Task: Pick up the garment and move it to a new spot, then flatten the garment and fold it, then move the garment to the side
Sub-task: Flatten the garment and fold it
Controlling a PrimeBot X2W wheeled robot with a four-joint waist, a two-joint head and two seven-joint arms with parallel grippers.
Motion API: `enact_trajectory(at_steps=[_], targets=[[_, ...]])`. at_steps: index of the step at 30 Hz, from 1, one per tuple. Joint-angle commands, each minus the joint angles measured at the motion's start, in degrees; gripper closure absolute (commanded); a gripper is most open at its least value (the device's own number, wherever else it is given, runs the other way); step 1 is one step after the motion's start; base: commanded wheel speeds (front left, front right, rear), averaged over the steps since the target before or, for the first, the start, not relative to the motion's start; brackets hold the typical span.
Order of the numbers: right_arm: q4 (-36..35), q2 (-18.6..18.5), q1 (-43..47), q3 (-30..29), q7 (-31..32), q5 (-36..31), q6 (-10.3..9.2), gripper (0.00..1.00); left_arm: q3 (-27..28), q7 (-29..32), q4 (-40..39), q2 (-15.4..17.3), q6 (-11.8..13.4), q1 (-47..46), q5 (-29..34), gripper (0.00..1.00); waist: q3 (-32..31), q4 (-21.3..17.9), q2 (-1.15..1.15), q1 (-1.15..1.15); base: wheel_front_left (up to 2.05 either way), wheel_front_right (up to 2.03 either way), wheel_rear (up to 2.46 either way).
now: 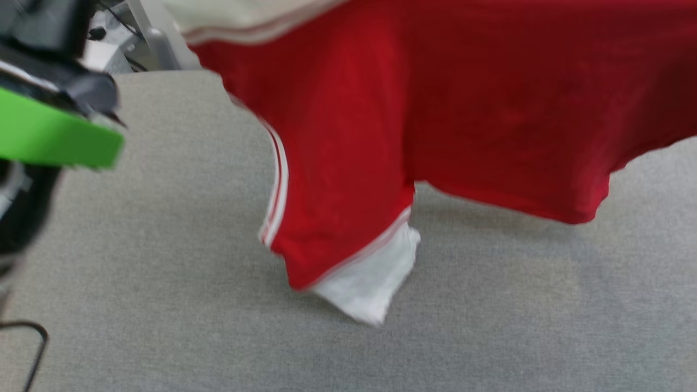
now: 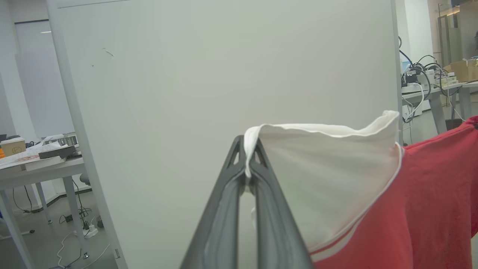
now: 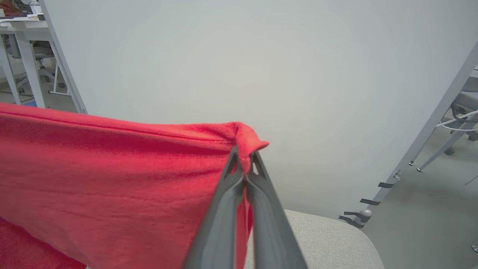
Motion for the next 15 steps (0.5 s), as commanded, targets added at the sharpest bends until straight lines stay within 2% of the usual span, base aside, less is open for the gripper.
enact_trajectory(at_steps=[1,8,12,15], targets=[[0.8,-0.6,-2.7,0.1,-1.1,-0.3,-0.04,1.0,0.9,0.4,1.2,0.8,-0.7,-3.7,0.6,1.0,5.6,-0.7,0.0,0.0,0.0,0.0,0.0],[6.5,-2.0,-14.8,2.6,-5.0,-2.4,-0.04,1.0,0.2,3.4,9.7,3.5,-5.2,-20.7,4.5,1.0,16.3,-1.0,0.0,0.0,0.0,0.0,0.0],[11.5,-2.4,-23.6,5.5,-7.5,-4.1,-0.04,1.0,-1.7,4.6,17.5,4.2,-9.7,-31.9,7.0,1.0,22.2,-1.4,0.0,0.0,0.0,0.0,0.0],[16.2,-2.5,-31.0,8.3,-10.7,-6.7,-0.04,1.0,-3.5,4.7,24.4,3.3,-12.6,-41.6,9.4,1.0,26.2,-1.6,0.0,0.0,0.0,0.0,0.0]])
